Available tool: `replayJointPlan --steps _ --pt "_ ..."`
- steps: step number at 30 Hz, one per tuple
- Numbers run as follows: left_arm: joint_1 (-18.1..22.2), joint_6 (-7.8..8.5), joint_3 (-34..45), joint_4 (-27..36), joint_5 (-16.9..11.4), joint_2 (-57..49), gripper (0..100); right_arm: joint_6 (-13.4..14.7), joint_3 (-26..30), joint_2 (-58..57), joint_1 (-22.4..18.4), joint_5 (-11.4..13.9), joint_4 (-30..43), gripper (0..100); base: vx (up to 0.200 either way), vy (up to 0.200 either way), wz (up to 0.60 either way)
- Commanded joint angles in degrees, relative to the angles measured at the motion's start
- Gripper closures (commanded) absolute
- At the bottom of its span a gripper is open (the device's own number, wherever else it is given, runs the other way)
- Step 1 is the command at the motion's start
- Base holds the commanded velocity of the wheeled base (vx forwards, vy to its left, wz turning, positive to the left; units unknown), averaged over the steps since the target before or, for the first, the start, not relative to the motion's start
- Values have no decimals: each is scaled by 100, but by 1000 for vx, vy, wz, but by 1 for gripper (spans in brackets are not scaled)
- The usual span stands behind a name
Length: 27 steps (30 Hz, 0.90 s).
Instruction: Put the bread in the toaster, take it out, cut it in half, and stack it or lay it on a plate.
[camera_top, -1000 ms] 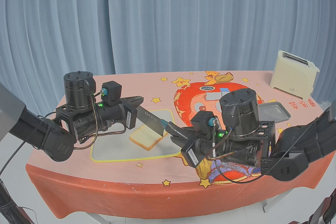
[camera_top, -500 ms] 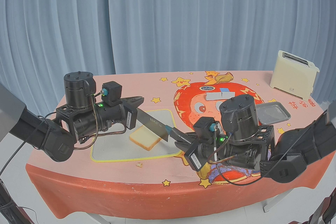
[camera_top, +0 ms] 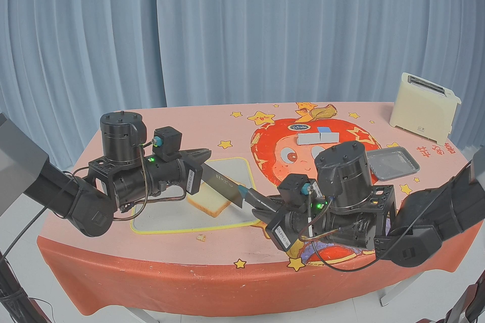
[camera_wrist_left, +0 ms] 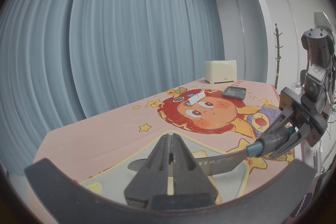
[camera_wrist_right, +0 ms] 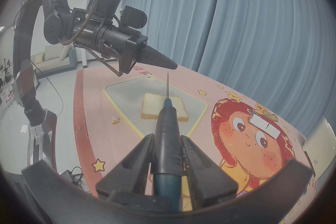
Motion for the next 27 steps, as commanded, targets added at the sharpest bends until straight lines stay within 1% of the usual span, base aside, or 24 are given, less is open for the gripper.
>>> replayJointPlan --steps 1,5,7,17,22,27 --pt "-78 8 -19 -2 11 202 100 -17 3 37 9 -24 15 100 0 0 0" --pt "-157 8 -81 6 3 220 100 -8 -24 28 18 -112 217 100 0 0 0" --pt "-210 8 -125 6 11 273 100 -8 -32 28 27 -112 226 100 0 0 0" --pt "-166 17 -107 -11 20 580 100 -8 -68 11 27 -112 191 100 0 0 0" --pt "-139 8 -81 -354 20 668 100 1 -129 11 36 -112 164 100 0 0 0" --pt "-148 8 -63 -380 20 774 100 10 -129 11 36 -112 208 100 0 0 0"
